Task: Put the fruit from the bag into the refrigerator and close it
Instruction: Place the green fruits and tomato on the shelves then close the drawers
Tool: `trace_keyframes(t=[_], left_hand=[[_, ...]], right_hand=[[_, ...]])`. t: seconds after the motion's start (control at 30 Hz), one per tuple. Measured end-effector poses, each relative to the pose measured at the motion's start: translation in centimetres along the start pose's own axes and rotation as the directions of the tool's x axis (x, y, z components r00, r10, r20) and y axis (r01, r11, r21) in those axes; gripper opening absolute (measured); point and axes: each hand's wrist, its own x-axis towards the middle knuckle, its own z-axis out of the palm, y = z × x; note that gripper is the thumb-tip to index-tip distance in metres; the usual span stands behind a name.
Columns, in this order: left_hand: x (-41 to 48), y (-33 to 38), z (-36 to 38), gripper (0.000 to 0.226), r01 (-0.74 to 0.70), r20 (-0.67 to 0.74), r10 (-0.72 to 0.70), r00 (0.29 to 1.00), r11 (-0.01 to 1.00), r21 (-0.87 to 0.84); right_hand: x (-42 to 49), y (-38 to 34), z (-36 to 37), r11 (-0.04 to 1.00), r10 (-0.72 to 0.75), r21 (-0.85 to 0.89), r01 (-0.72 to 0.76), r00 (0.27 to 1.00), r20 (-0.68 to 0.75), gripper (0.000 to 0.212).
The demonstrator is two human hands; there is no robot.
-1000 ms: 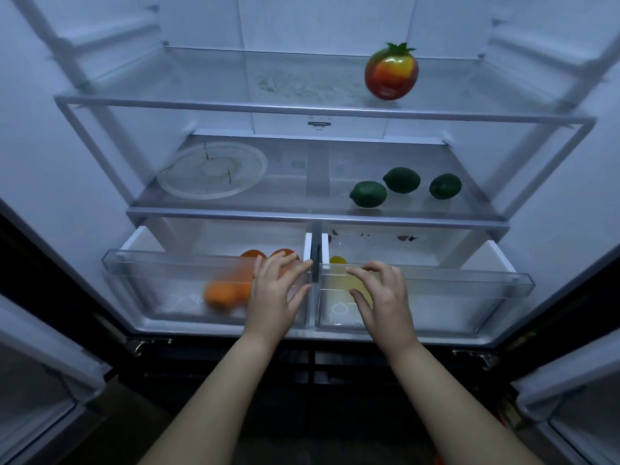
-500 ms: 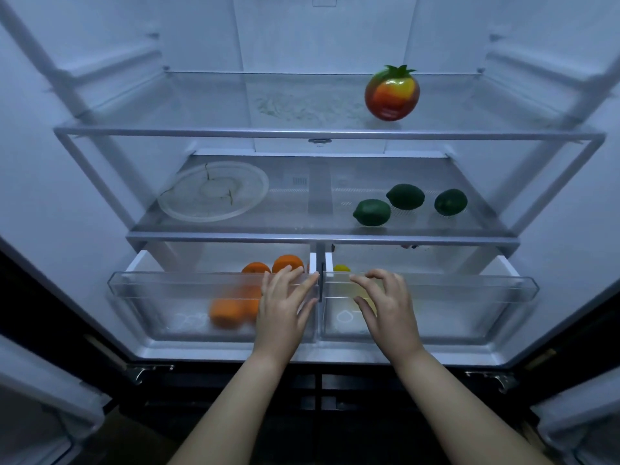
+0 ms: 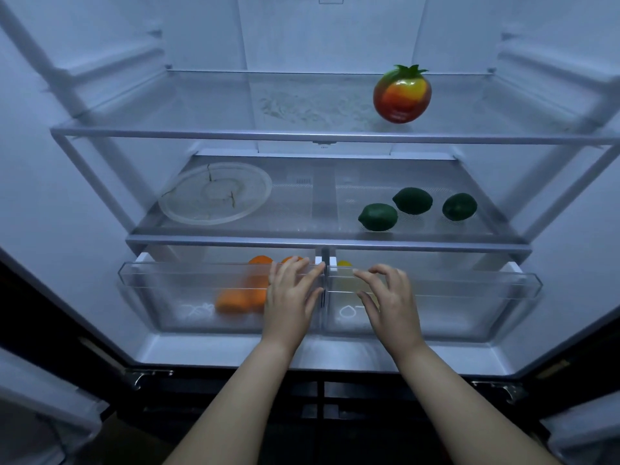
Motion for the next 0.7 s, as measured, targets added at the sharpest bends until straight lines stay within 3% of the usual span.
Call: trace_keyframes(t=[0.3, 0.43, 0.57, 0.7], left_hand=[[-1.9, -0.2, -0.2, 0.067, -0.093, 0.143, 0.055, 0.988, 0.957, 0.274], [-4.5, -1.0, -0.4, 0.071, -0.033, 0.121, -0.014, 0.993, 0.924, 0.382], [-4.6, -1.8, -0.3, 0.072, 0.050, 0.139, -0.116, 0.983, 0.913, 0.406], [-4.2, -1.9, -0.2, 0.072, 0.058, 0.163, -0.132, 0.978, 0.918, 0.392]], right_hand=[[-1.0, -1.0, 0.0, 0.997, 0.054, -0.063, -0.051, 0.998, 0.043, 0.053], [-4.8, -1.3, 0.1, 0.989, -0.002, -0.150, 0.008, 0.999, 0.043, 0.063], [-5.7, -0.7, 0.8, 0.968, 0.105, -0.238, -0.074, 0.988, 0.118, 0.075], [-5.0, -0.9, 1.1, 0.954, 0.142, -0.284, -0.095, 0.978, 0.150, 0.086]])
